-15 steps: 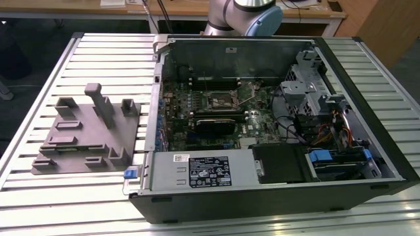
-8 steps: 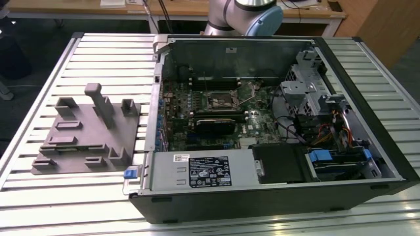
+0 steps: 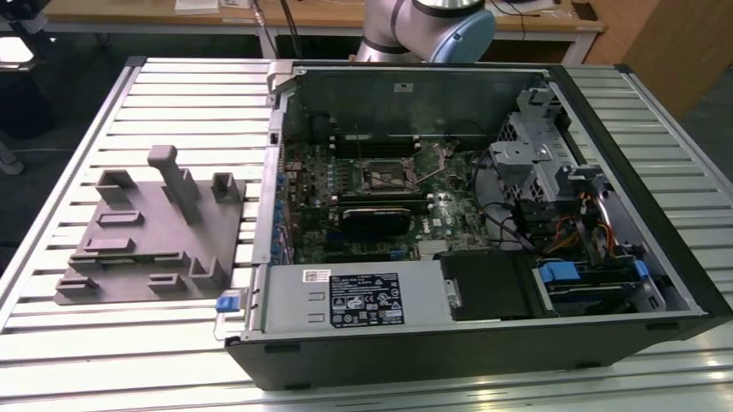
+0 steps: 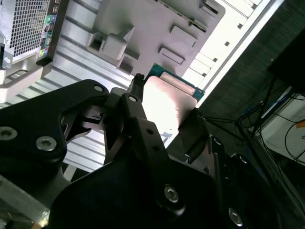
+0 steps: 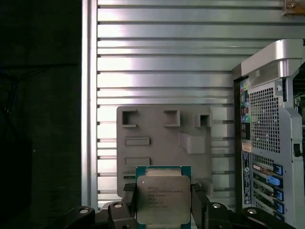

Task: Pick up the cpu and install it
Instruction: 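Pick up the cpu and move it towards the insertion slot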

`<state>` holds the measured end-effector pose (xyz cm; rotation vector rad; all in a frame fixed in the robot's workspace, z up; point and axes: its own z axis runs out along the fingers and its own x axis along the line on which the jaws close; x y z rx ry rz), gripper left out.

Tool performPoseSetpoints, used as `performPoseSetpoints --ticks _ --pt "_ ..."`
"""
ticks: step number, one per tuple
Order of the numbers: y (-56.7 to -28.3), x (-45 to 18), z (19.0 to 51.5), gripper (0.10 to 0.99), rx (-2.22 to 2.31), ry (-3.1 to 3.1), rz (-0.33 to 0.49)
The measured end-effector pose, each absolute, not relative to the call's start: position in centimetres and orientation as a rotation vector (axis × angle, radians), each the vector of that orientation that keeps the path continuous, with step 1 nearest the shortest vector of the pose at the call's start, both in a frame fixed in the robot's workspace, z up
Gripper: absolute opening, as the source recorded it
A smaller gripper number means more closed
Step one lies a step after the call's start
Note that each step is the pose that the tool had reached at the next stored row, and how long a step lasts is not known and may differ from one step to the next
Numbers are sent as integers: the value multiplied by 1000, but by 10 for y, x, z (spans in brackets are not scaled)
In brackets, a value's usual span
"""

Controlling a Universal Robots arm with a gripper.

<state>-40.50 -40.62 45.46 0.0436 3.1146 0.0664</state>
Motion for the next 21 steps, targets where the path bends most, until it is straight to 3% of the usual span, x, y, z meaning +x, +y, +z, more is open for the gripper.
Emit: performPoseSetpoints --ticks 21 --pt "-406 -353 455 541 44 3115 66"
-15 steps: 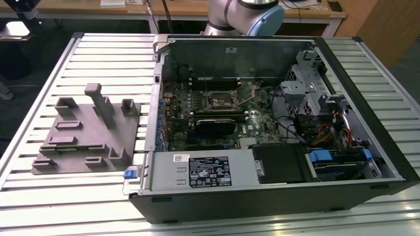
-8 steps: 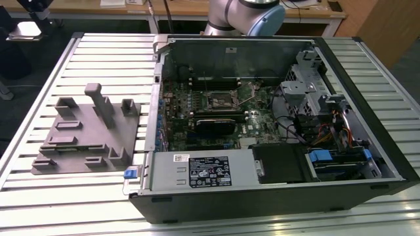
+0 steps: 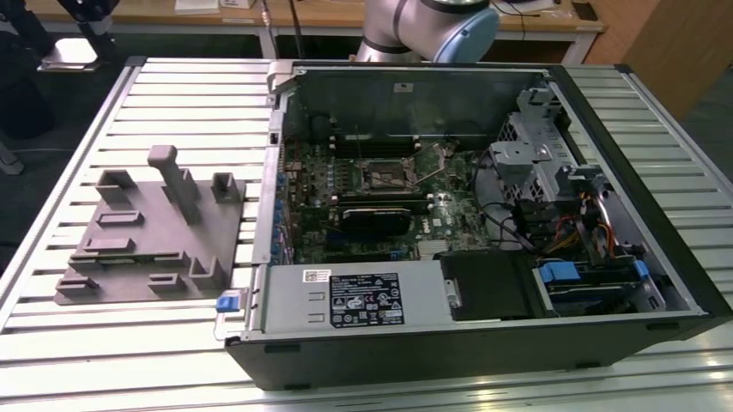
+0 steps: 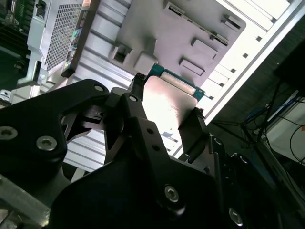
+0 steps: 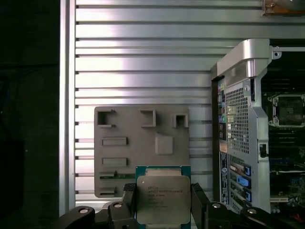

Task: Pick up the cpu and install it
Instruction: 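Pick up the cpu and move it towards the insertion slot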

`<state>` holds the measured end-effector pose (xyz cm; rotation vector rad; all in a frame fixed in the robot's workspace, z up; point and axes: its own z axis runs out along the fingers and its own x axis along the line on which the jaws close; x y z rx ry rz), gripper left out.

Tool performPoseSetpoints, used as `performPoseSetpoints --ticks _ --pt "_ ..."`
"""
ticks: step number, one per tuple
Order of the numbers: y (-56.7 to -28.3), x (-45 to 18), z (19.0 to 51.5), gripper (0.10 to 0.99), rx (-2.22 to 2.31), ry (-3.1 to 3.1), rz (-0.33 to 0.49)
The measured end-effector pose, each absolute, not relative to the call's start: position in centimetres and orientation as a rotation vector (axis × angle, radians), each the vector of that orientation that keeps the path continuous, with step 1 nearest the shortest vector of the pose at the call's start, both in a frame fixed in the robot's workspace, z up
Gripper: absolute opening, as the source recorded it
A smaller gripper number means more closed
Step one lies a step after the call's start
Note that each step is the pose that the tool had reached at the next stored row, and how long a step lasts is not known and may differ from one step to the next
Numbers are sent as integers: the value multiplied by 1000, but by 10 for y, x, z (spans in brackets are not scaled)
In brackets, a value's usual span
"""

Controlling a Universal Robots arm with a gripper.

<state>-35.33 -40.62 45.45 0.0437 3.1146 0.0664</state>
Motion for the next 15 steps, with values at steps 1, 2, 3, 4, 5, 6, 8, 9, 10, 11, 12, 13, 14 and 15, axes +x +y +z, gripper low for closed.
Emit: performPoseSetpoints --ticks 1,2,3,4,5,6,8,9,10,11,12,13,14,15 --pt "-406 -351 454 541 44 3115 67" --pt "-406 -348 454 541 44 3115 67" --pt "-406 -345 455 541 44 3115 66" --pt "-406 -343 455 541 44 3115 66" --pt "-406 -340 455 541 44 3115 66" --pt "-406 -337 455 541 44 3115 66" --pt "-406 -332 455 541 44 3115 66" --pt "-406 -329 454 541 44 3115 67" --pt "-406 -326 455 541 44 3115 66" --pt "-406 -323 455 541 44 3115 66" --pt "-406 -321 455 541 44 3115 66" --pt "-406 -318 455 541 44 3115 66" --pt "-406 -315 455 541 44 3115 66" --pt "-406 -312 454 541 44 3115 67"
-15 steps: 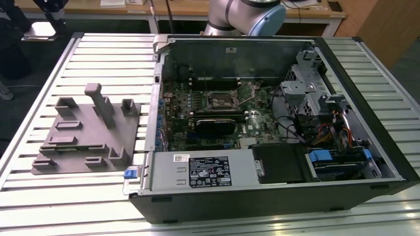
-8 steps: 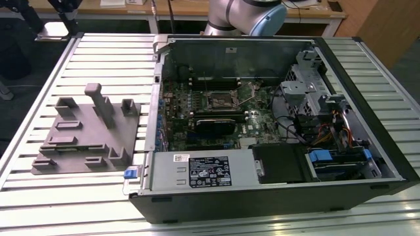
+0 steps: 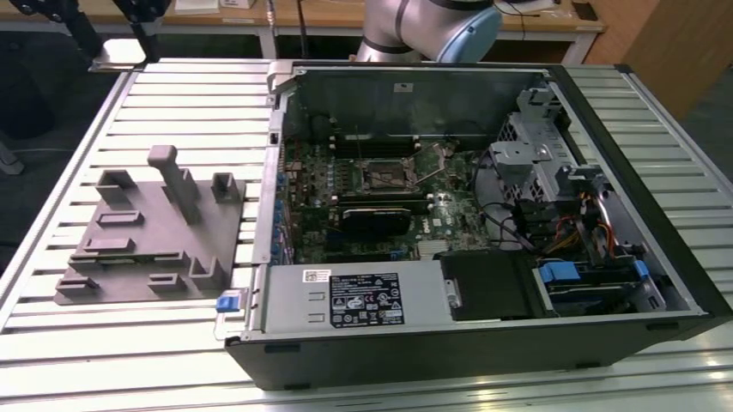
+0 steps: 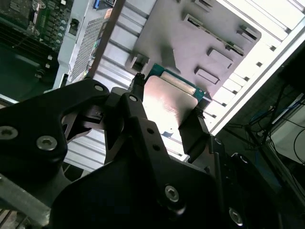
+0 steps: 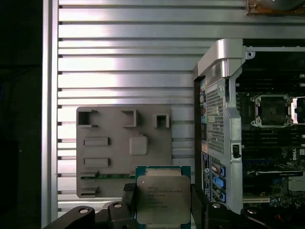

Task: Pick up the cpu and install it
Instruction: 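Pick up the cpu and move it towards the insertion slot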

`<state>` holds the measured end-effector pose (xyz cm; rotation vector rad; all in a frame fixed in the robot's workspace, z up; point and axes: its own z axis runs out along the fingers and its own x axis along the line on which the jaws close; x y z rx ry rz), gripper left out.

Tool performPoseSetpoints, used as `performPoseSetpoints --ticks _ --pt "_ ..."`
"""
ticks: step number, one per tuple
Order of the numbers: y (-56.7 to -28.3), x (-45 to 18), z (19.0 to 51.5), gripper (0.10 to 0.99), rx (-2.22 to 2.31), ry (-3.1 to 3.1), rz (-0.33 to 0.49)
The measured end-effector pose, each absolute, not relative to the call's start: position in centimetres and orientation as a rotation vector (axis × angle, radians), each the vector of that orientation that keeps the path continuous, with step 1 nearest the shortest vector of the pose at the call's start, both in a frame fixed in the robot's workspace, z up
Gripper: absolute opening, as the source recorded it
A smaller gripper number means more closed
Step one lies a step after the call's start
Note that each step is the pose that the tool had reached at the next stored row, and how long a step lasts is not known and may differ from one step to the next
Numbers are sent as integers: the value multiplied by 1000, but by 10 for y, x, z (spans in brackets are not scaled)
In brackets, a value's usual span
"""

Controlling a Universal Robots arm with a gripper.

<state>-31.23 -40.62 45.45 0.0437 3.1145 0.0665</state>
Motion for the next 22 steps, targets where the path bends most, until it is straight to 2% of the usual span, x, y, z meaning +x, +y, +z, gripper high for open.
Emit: performPoseSetpoints --ticks 22 --pt "-406 -246 455 541 44 3115 66"
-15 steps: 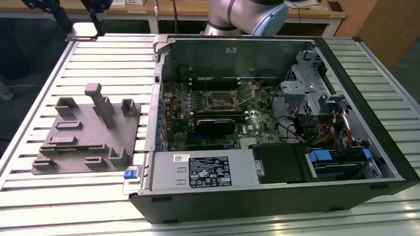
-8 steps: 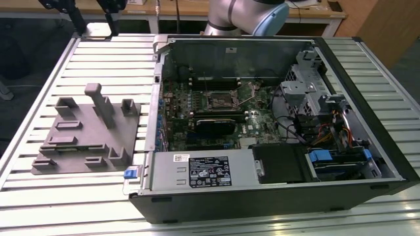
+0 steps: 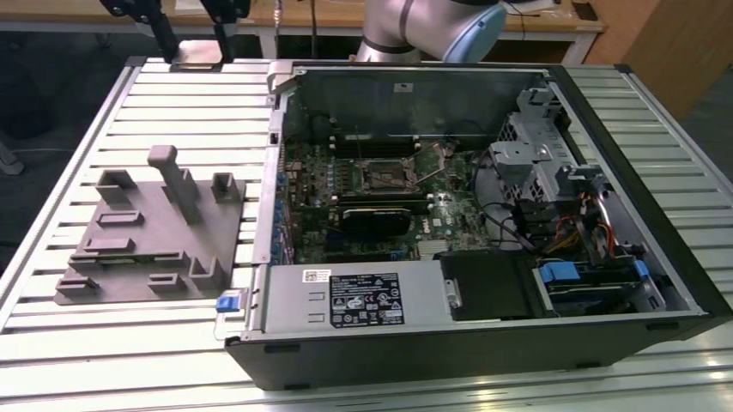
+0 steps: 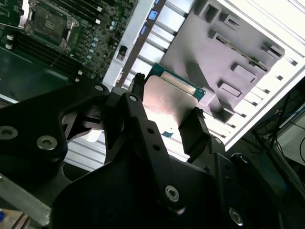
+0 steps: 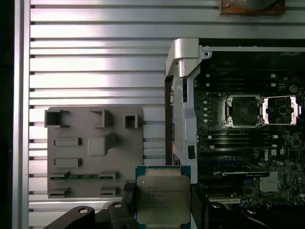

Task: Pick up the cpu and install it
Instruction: 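Pick up the cpu and move it towards the insertion slot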

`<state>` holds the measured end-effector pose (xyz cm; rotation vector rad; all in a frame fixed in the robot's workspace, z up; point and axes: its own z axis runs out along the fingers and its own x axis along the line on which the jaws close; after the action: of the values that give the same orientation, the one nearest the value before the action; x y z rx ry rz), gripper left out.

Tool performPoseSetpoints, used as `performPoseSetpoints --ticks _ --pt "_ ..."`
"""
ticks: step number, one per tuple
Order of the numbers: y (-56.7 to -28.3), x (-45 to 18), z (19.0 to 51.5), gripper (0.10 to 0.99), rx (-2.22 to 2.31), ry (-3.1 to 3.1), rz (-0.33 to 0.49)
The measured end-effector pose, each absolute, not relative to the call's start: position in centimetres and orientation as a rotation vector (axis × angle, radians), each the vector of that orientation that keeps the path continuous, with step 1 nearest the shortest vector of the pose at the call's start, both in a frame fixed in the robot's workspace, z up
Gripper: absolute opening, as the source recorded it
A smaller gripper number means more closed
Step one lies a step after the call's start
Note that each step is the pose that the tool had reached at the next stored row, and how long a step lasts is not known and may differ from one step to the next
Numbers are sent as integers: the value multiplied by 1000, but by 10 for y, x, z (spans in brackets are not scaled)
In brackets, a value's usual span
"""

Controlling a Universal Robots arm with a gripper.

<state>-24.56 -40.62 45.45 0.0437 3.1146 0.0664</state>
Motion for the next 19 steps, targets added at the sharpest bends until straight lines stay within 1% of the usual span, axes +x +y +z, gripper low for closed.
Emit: performPoseSetpoints --ticks 19 --pt "-406 -187 455 541 44 3115 66"
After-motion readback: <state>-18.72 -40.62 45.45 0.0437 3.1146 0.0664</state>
